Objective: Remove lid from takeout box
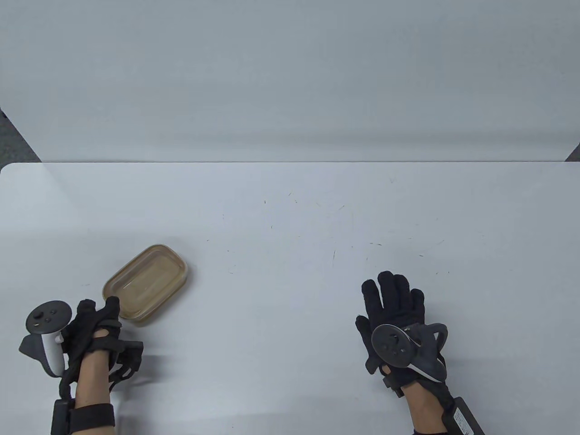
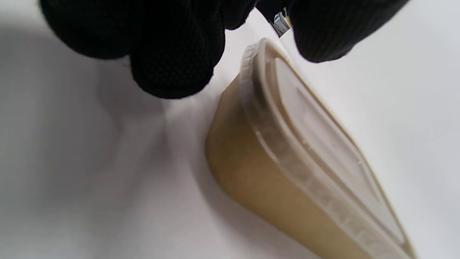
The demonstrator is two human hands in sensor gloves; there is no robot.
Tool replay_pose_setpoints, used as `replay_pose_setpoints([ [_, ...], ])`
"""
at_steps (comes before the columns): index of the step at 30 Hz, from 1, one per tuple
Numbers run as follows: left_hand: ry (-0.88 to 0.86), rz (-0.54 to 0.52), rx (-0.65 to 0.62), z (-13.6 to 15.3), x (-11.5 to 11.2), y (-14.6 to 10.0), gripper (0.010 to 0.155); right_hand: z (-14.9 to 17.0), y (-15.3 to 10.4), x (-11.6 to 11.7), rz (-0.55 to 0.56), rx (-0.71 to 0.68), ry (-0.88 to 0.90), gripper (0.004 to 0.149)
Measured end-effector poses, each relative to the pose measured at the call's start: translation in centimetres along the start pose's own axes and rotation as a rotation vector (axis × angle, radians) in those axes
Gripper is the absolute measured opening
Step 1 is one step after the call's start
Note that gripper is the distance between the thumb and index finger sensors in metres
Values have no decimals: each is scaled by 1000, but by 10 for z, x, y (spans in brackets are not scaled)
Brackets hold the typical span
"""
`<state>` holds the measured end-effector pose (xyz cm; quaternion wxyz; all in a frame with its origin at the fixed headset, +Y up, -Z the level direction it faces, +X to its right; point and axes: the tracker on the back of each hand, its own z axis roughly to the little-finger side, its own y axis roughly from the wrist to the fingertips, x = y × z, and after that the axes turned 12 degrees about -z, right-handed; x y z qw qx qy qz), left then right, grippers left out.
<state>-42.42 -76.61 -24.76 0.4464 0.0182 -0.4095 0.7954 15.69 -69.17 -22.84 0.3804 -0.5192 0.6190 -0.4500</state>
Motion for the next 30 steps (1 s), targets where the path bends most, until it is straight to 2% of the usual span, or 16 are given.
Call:
replay_pose_setpoints([
  [4,-3,31,4,3,-7,4,72,1,0,0,-11,-4,26,74],
  [6,-70,63,30,6,-7,6,69,1,0,0,-11,-4,28,74],
  [9,-103,54,42,8,-6,8,64,1,0,0,-11,-3,29,74],
  [18,-264,25,2,-3,2,-1,64,2,0,0,-9,4,30,73],
  [21,-354,66,-46,-15,0,-13,64,3,0,0,-9,4,33,73],
  [24,-419,164,-106,-32,-12,-33,64,3,1,0,-10,4,33,73],
  [30,-305,326,-345,-72,-64,-101,64,3,1,0,-10,5,36,73],
])
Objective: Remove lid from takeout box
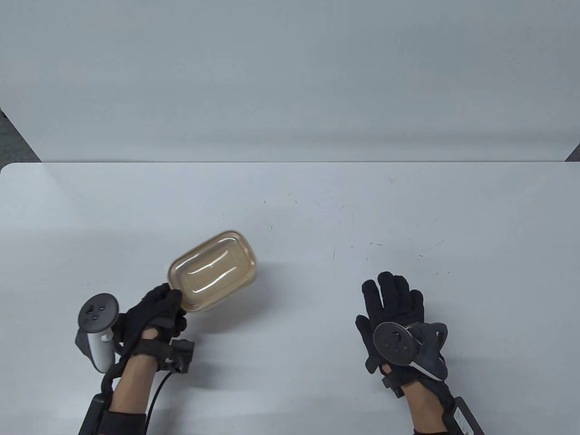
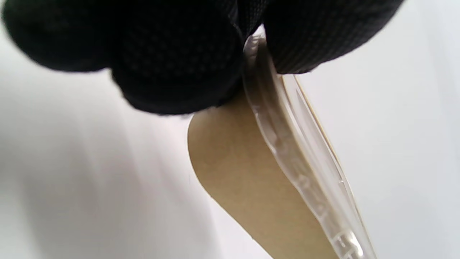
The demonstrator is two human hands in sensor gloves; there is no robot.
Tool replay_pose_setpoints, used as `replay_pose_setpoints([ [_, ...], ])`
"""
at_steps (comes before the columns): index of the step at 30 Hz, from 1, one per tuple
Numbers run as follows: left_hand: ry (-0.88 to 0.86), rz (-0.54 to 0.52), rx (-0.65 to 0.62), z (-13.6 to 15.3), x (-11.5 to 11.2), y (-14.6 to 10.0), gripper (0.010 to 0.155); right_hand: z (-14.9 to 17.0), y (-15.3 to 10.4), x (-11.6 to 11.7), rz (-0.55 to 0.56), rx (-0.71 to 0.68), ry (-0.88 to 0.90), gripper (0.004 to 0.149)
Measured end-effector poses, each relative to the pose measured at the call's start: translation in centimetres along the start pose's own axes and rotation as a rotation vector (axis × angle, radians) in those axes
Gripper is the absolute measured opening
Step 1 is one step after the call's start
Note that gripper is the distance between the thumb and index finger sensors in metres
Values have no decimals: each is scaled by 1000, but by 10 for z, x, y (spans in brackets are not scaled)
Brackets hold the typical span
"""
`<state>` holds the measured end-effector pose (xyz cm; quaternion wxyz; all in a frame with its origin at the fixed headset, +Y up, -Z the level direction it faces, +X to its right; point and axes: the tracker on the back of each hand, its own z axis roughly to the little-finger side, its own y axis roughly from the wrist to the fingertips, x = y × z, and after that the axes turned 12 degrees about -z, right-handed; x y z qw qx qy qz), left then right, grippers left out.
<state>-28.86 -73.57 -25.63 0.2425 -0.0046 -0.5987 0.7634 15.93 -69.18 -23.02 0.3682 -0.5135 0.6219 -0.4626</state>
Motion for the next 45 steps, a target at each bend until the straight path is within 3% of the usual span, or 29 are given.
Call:
replay_pose_setpoints([
  [4,74,224,-25,0,-64,-21,64,0,0,0,-6,3,-2,73],
  [9,174,330,-55,5,-99,-33,63,0,1,0,-8,5,2,73],
  [23,288,288,-55,18,-98,-18,63,-2,2,1,-20,1,-3,73],
  [41,307,279,-49,19,-95,-16,70,-2,3,1,-36,-1,3,71],
  [45,329,223,-63,18,-90,-15,72,-1,3,2,-37,-1,7,71],
])
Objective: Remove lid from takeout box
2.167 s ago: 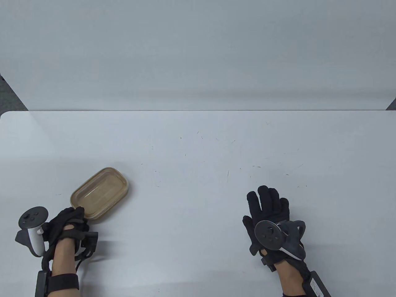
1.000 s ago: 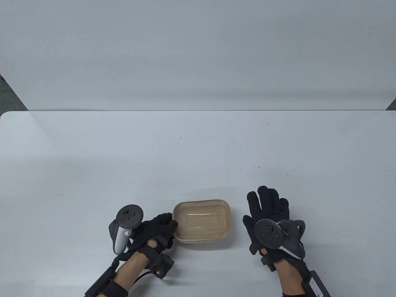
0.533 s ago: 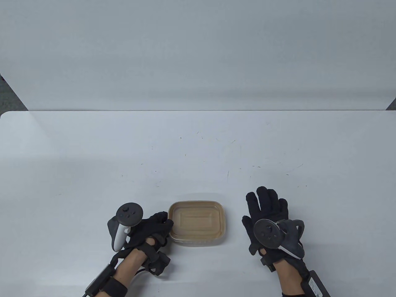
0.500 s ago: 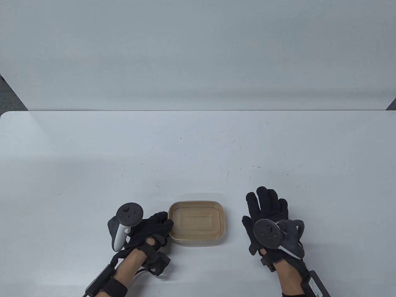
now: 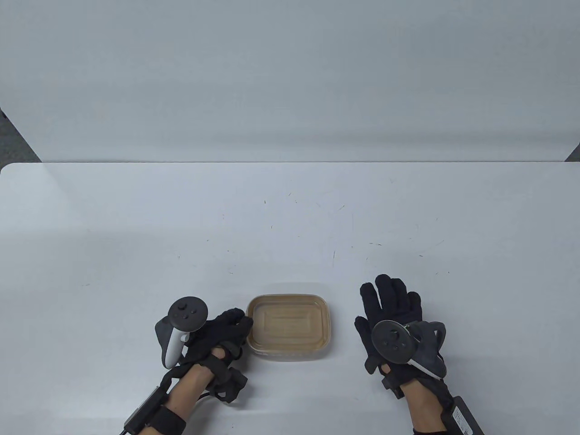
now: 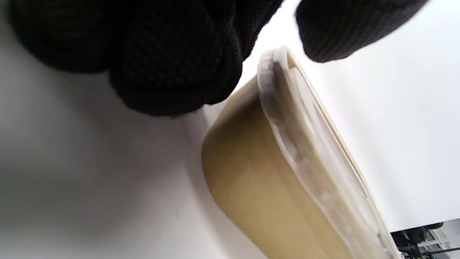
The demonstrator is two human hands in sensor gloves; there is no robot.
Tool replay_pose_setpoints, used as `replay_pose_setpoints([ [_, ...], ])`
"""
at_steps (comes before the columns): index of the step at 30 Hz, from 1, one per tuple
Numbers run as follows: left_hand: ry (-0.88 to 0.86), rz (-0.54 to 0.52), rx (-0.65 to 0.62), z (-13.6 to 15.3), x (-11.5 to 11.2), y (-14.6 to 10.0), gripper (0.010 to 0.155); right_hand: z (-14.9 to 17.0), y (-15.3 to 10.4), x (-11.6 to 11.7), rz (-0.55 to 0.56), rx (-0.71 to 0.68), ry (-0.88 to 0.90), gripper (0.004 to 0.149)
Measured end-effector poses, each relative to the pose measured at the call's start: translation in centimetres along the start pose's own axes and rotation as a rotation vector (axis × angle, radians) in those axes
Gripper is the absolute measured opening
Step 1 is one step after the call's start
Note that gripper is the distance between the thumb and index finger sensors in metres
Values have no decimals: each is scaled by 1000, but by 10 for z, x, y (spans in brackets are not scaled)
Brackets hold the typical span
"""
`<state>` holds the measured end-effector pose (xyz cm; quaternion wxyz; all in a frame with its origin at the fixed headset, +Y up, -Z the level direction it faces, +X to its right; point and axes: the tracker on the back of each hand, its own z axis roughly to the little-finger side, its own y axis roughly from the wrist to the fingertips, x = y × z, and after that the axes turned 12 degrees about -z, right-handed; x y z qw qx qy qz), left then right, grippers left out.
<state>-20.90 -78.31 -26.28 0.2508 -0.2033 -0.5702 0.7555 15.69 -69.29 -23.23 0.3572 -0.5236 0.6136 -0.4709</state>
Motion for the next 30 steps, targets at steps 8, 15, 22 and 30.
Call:
replay_pose_setpoints([
  [8,3,-11,-1,2,1,1,72,0,0,1,-21,-1,3,70],
  [15,-7,-6,-10,1,1,1,72,-1,1,2,-43,-1,8,70],
  [22,11,-14,-84,-1,5,0,71,-1,1,2,-55,-2,14,69],
  [30,47,-6,-119,-1,3,1,73,-2,3,6,-102,-13,20,69],
])
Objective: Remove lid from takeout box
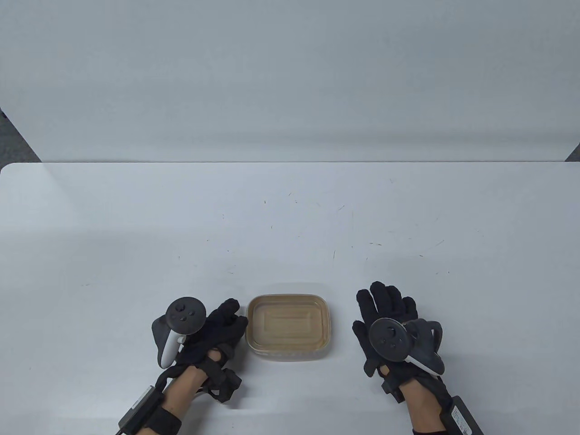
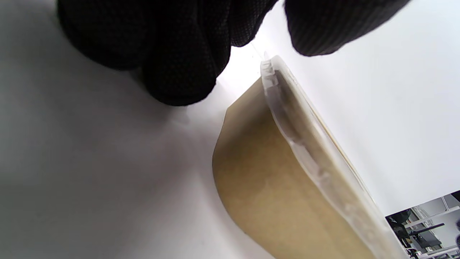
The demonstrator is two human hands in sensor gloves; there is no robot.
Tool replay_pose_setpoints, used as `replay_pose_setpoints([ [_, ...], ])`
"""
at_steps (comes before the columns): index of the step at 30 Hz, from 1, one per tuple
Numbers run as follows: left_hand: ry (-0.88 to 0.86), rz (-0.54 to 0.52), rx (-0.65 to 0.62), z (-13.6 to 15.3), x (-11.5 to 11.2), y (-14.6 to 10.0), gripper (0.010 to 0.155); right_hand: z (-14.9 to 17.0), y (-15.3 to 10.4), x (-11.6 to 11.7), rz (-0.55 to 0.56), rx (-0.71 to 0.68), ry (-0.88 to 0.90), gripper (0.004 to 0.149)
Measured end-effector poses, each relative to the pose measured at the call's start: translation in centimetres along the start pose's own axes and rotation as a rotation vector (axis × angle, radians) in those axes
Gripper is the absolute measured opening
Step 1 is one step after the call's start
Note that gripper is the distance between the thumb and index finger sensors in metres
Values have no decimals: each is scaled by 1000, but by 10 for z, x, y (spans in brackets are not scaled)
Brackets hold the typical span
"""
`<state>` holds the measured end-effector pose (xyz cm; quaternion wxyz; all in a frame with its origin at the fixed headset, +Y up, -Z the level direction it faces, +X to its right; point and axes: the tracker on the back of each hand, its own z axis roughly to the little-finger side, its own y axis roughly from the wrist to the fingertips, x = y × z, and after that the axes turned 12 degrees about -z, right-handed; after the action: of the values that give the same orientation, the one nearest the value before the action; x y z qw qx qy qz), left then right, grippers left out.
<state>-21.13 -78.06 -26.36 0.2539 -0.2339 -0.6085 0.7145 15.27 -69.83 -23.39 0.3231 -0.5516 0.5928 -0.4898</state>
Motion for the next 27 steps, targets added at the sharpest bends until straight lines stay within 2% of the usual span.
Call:
replay_pose_setpoints([
  [9,121,-2,-75,-5,-7,-2,71,-4,12,20,-191,-4,11,67],
  [16,145,34,-100,-7,-8,-2,72,-9,24,55,-475,34,-7,67],
  [19,163,48,-113,-8,-9,-1,72,-17,25,56,-437,11,-103,67],
  [23,178,73,-141,-9,-9,-1,72,-20,25,56,-453,3,-64,67],
  [26,176,81,-172,-11,-7,-1,72,-16,24,51,-426,8,-50,67],
  [27,172,52,-151,-12,-5,-2,72,-14,23,47,-400,12,-42,67],
])
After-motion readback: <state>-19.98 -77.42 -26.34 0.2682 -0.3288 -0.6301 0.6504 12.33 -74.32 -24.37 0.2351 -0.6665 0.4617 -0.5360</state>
